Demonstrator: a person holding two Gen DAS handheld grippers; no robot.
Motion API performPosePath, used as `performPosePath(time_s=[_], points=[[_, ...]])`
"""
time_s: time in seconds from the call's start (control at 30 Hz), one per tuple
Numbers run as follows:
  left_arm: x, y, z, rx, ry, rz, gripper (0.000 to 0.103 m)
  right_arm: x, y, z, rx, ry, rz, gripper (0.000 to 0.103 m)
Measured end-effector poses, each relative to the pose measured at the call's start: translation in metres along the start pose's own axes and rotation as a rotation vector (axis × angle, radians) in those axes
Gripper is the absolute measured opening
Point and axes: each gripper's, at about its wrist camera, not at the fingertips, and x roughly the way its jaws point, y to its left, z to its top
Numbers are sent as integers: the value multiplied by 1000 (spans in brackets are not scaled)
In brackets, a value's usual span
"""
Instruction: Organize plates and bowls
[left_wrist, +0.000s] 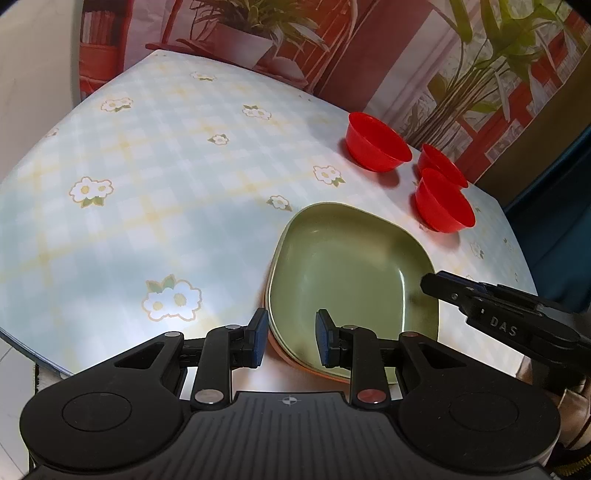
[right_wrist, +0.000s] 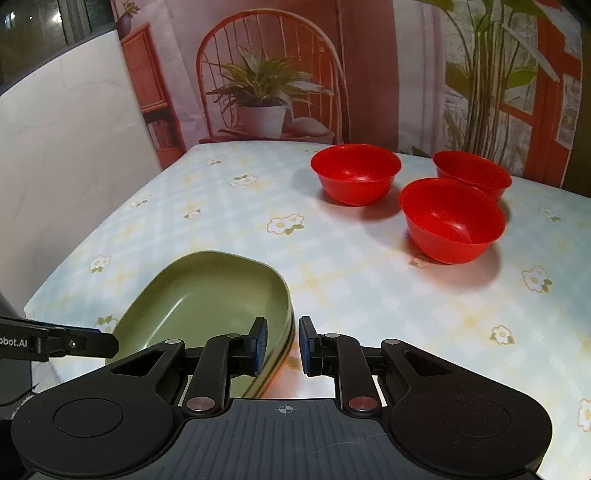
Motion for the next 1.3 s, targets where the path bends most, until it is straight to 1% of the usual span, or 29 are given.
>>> performPosePath(time_s=[0.13, 0.2, 0.77, 0.83, 0.9, 1.1, 1.2, 1.3], points=[[2, 1, 0, -3, 5, -6, 29, -8, -1, -5, -15, 2, 14, 15], [3, 0, 0, -1, 9, -9, 29, -10, 2, -7, -36, 5, 22, 9], [5, -1, -1, 4, 10, -7, 29, -2, 3, -12, -38, 19, 17, 8], [4, -2, -1, 9, 3, -3, 29, -2, 3, -12, -37, 14, 17, 9], [3, -2, 1, 15, -7, 0, 29, -4, 2, -11, -30, 2, 22, 12], [-6, -11, 19, 70, -46, 6, 29, -8, -9, -6, 14, -23, 22, 13], [-8, -22, 35, 122, -72, 17, 29, -12, -21, 0, 57, -44, 24, 14], [-12, -33, 54, 159, -105, 7, 29, -17, -38, 9, 94, -71, 11, 15]])
